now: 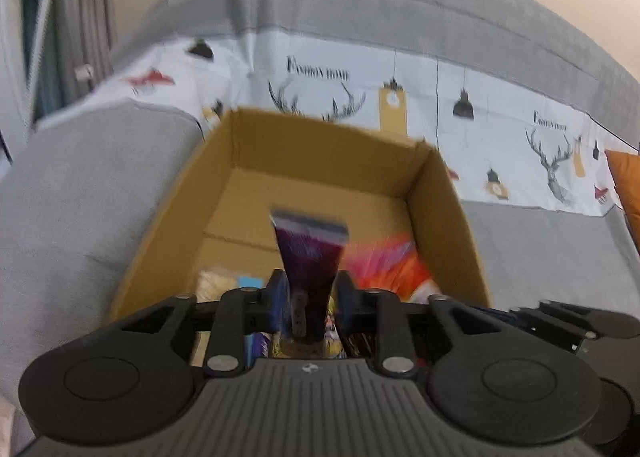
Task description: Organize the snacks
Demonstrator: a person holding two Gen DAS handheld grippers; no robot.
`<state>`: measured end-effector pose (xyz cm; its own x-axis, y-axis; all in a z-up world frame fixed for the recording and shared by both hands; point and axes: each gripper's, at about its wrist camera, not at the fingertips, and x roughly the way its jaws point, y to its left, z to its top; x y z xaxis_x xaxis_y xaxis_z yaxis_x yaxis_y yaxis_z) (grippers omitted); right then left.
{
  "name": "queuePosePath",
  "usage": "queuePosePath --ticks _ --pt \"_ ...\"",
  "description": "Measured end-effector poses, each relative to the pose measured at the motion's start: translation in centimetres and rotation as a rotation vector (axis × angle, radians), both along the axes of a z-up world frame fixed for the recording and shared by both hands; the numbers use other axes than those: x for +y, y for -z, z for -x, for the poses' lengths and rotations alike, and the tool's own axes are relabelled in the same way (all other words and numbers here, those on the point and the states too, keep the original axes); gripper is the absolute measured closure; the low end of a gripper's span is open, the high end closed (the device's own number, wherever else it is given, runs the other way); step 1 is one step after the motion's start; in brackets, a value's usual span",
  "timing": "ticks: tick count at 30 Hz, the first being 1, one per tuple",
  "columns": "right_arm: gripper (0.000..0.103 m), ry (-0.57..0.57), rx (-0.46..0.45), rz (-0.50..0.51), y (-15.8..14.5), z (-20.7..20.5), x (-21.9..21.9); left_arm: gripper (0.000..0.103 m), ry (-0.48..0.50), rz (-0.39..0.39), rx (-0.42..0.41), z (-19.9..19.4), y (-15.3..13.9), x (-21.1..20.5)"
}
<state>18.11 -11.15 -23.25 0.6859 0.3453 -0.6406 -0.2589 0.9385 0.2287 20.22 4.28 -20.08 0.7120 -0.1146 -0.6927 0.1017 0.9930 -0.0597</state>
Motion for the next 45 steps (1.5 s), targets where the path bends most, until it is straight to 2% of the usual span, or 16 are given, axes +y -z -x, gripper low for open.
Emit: queuePosePath --ticks 1,2,6,8,10,12,15,17,18,24,28,34,45 --pt "0.037 0.004 -0.009 -0.002 -0.7 0.4 -0.1 0.015 -0.006 -0.002 -0.014 0.6 -1.3 -0.1" --pt "0.037 0.007 -0.016 -0.001 -1.4 0.7 -0.1 0.002 -0.006 0.001 -0.045 1.4 -2.9 -0.3" --pt "0.037 -0.002 -0.070 -0.042 -6.0 3.5 -0.3 0.001 0.022 -0.051 -0.140 5.9 -8.2 -2.1" --pt "0.032 0.029 -0.097 -0.051 -8.5 5.4 -0.6 0.000 0.024 -0.070 -0.124 7.8 -9.9 -3.0" --pt "0.014 0.064 -0.093 -0.051 -10.4 7.1 -1.0 0.000 -0.025 -0.014 -0.095 9.3 -11.2 -3.2" --pt "0.011 0.092 -0.087 -0.013 -11.8 8.8 -1.0 0.000 -0.059 -0.016 -0.062 10.4 -12.4 -3.6" --pt "0.010 0.125 -0.041 -0.009 -13.1 10.8 -1.4 0.000 -0.083 -0.106 -0.059 12.7 -14.1 -5.2" --pt "0.006 0.169 -0.027 0.005 -13.7 12.2 -1.7 0.000 -0.087 -0.128 -0.043 13.9 -15.0 -5.9" --pt "0.001 0.194 -0.018 0.018 -14.1 12.9 -1.9 0.000 -0.084 -0.135 -0.039 14.5 -15.4 -6.2" --pt "0.001 0.206 0.041 -0.004 -15.5 15.5 -2.7 0.000 -0.094 -0.127 -0.018 16.8 -17.0 -6.4" --pt "0.001 0.202 0.039 -0.012 -16.1 16.5 -2.8 0.000 -0.084 -0.129 -0.020 17.5 -17.6 -6.5" --pt "0.001 0.200 0.073 -0.035 -16.1 16.6 -3.0 0.000 -0.092 -0.137 -0.008 17.9 -17.8 -6.7" --pt "0.001 0.198 0.080 -0.018 -16.1 16.8 -2.8 0.000 -0.092 -0.150 0.018 17.9 -17.6 -6.6"
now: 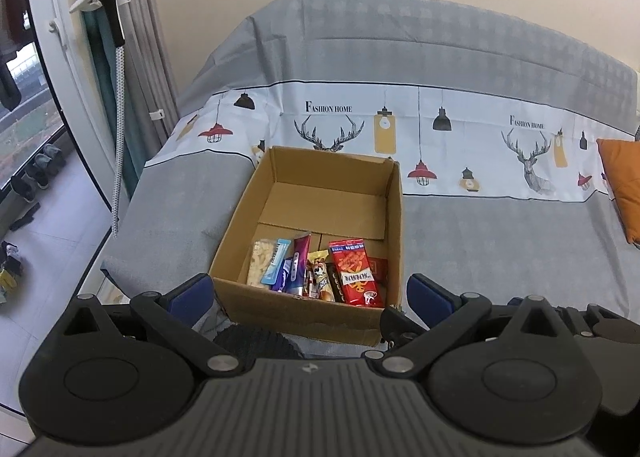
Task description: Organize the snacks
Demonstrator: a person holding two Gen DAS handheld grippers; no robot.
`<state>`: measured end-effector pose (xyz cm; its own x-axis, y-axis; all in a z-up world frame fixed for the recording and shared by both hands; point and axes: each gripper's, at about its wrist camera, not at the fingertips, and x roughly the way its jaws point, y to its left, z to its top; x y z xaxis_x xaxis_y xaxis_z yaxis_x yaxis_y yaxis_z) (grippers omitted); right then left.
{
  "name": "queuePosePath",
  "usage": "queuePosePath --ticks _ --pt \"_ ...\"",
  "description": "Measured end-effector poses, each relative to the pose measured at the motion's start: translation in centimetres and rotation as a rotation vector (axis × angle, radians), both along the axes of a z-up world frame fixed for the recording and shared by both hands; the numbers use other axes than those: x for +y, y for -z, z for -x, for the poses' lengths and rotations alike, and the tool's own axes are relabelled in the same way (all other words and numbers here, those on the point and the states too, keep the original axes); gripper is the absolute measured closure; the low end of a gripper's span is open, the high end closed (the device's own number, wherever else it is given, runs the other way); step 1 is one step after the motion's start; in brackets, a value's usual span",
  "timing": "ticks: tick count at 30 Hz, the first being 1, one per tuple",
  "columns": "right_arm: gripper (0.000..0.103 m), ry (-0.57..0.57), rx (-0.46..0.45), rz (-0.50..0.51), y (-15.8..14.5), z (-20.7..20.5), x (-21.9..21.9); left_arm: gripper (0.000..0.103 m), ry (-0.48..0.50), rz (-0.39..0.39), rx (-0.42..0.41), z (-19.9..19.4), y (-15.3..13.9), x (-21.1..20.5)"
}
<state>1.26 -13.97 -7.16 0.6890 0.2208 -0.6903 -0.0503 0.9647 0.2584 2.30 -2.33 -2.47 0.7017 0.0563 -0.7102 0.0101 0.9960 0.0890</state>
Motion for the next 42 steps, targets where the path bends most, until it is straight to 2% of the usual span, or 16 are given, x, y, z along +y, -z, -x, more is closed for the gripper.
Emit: queuePosePath --ticks 12,24,42 --pt "0.001 -0.005 0.000 0.015 -0.04 0.15 -0.06 0.000 -0.006 -0.031 0.016 0.20 -0.01 -0.26" --pt "0.001 -0.018 0.039 0.015 0.46 -0.16 -0.13 0.000 -0.028 -0.005 0.042 0.18 0.56 0.30" --pt "0.001 -0.024 0.032 0.022 0.39 0.08 -0.09 0.000 -0.018 -0.014 0.058 0.10 0.48 0.03"
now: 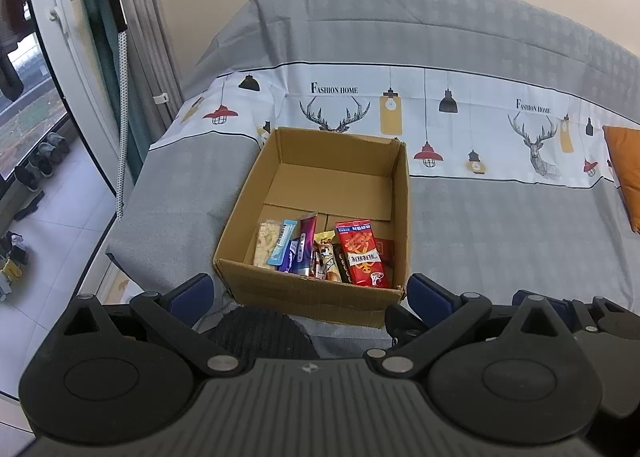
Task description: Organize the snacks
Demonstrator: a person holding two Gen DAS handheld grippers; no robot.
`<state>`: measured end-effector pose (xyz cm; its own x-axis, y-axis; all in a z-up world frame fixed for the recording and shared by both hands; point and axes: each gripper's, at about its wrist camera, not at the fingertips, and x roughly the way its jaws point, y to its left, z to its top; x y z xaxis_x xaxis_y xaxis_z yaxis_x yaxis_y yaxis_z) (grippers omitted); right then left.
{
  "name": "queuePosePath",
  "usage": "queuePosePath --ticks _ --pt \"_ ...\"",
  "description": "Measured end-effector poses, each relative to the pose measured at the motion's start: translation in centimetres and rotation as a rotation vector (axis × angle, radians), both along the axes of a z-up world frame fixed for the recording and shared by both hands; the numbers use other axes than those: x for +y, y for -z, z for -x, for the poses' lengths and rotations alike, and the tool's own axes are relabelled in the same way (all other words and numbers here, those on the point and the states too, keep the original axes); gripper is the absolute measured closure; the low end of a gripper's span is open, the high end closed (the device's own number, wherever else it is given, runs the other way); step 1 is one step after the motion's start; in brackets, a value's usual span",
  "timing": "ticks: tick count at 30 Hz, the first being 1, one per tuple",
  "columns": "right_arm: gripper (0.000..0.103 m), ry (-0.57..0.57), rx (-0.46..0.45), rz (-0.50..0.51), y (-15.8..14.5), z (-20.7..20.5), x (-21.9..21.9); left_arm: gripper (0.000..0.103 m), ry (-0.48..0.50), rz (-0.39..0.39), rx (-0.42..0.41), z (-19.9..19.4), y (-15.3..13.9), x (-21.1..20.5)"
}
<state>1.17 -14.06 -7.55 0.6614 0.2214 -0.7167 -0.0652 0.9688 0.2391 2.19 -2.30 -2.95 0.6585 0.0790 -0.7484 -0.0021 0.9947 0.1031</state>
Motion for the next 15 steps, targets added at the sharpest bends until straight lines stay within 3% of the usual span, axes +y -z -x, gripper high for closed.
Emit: queuePosePath --ticks 15 --pt "0.001 -0.010 -0.005 -0.004 -0.22 0.26 -0.03 0.000 0.013 0.006 0.002 0.37 -0.06 0.35"
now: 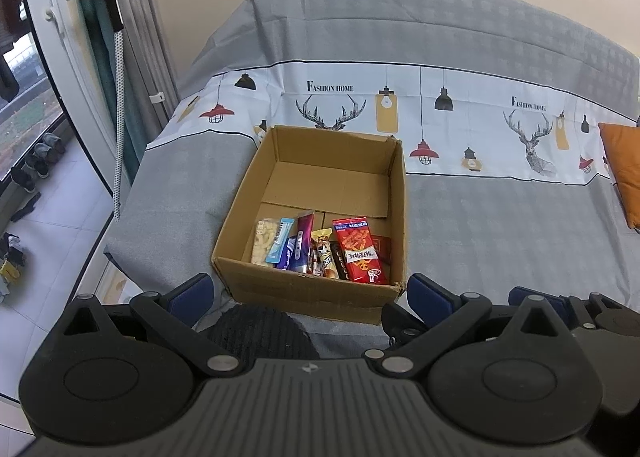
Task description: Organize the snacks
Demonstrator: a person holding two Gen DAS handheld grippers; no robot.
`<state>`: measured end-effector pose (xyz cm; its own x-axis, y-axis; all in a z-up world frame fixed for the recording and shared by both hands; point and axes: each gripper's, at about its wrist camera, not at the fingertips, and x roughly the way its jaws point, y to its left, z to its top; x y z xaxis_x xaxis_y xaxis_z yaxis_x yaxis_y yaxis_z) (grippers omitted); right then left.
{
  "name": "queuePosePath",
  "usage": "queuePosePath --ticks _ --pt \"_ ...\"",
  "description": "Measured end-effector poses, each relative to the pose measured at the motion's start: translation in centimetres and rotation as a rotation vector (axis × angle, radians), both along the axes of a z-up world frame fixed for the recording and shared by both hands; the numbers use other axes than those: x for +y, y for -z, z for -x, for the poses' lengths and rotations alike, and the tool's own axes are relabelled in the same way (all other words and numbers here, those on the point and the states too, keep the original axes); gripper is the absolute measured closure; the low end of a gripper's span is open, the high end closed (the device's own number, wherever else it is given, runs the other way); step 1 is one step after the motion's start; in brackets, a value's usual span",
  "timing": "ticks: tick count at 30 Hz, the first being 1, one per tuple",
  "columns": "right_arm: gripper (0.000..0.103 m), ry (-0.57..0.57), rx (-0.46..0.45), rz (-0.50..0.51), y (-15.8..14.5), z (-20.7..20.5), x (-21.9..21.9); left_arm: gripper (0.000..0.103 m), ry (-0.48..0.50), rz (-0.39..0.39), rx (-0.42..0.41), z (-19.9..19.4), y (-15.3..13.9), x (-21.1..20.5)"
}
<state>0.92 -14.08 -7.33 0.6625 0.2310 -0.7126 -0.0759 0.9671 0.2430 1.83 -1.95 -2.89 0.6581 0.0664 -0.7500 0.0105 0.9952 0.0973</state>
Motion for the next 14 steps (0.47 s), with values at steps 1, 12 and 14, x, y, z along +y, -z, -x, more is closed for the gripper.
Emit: queuePosePath --ticks 1,12,14 --pt "0.001 0.000 -0.001 0.000 -0.02 0.00 0.01 0.000 0.001 0.000 -0.001 -0.02 0.01 0.02" --pt "0.001 -0.011 0.004 -0.004 0.05 -0.04 0.01 0.000 0.011 -0.015 0.006 0.10 -0.20 -0.16" --pt "0.001 -0.013 0.013 -0.017 0.29 -0.13 -0.15 0.000 0.023 -0.030 0.018 -0.09 -0.13 -0.43"
